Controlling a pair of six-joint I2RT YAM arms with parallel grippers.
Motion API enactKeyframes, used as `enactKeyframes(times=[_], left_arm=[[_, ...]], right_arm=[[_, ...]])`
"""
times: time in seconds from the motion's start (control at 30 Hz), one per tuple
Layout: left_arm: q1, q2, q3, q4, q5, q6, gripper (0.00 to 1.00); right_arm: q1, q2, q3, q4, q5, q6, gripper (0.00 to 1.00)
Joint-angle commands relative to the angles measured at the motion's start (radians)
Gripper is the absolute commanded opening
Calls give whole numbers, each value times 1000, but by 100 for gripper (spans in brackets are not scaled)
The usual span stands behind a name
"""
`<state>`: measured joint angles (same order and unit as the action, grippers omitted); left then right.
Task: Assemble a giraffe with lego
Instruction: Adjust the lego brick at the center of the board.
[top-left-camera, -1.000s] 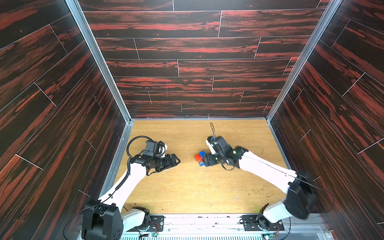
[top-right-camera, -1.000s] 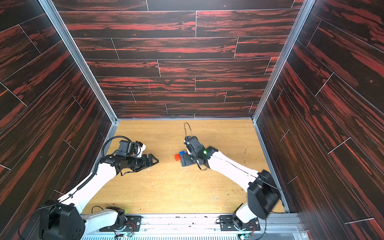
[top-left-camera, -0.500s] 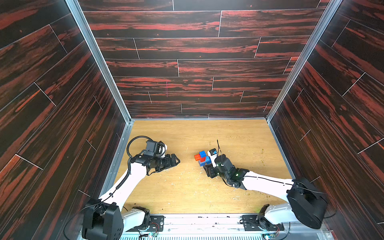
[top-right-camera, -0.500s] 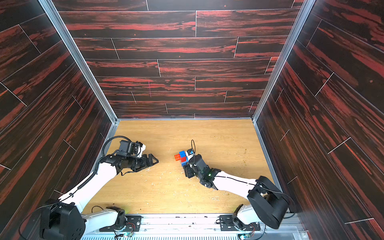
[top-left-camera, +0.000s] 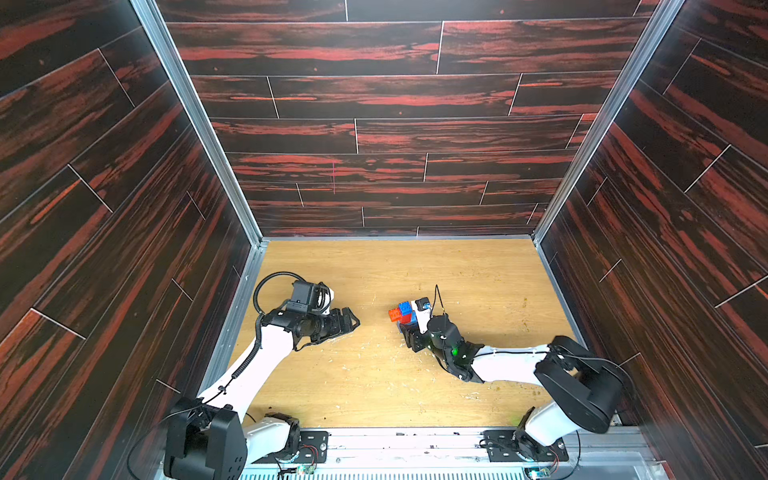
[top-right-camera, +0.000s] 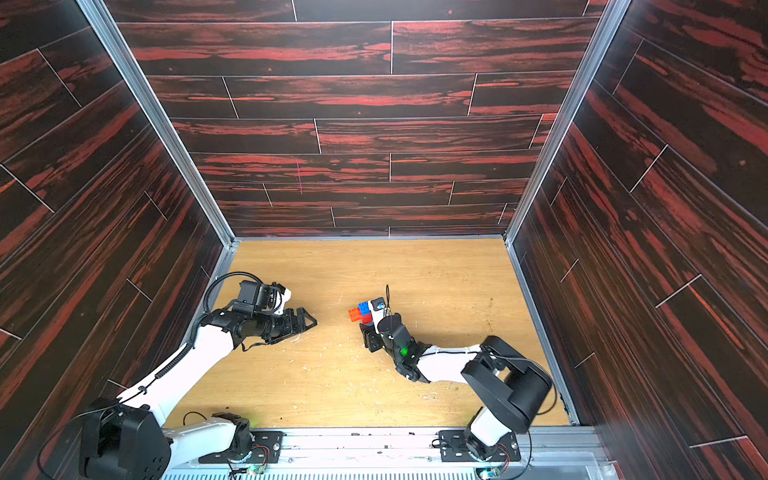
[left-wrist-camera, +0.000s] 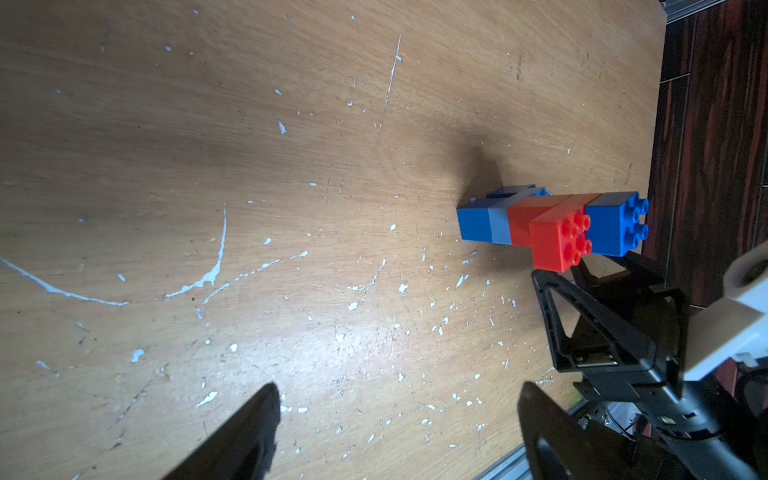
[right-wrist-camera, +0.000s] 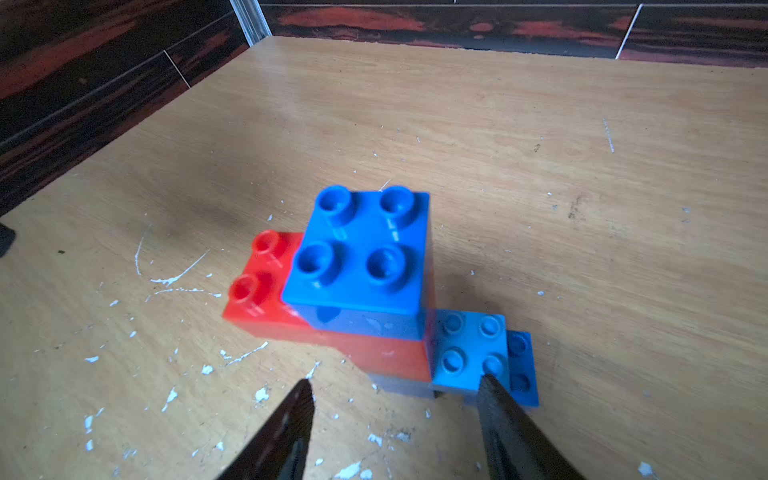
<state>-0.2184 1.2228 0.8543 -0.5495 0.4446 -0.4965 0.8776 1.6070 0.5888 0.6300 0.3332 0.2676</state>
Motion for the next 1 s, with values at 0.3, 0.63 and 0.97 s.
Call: enactKeyframes(times=[0.3, 0.63, 0.97], left_arm=[[-4, -12, 3, -15, -6, 16, 91], [-4, -12, -1, -15, -4, 15, 91], [-4, -13, -3, -17, -2, 13, 91]], right_arm=[[4, 101, 27, 138, 27, -41, 62], [3, 130, 31, 174, 53, -56, 60], [-2, 166, 43, 221, 76, -82, 65]])
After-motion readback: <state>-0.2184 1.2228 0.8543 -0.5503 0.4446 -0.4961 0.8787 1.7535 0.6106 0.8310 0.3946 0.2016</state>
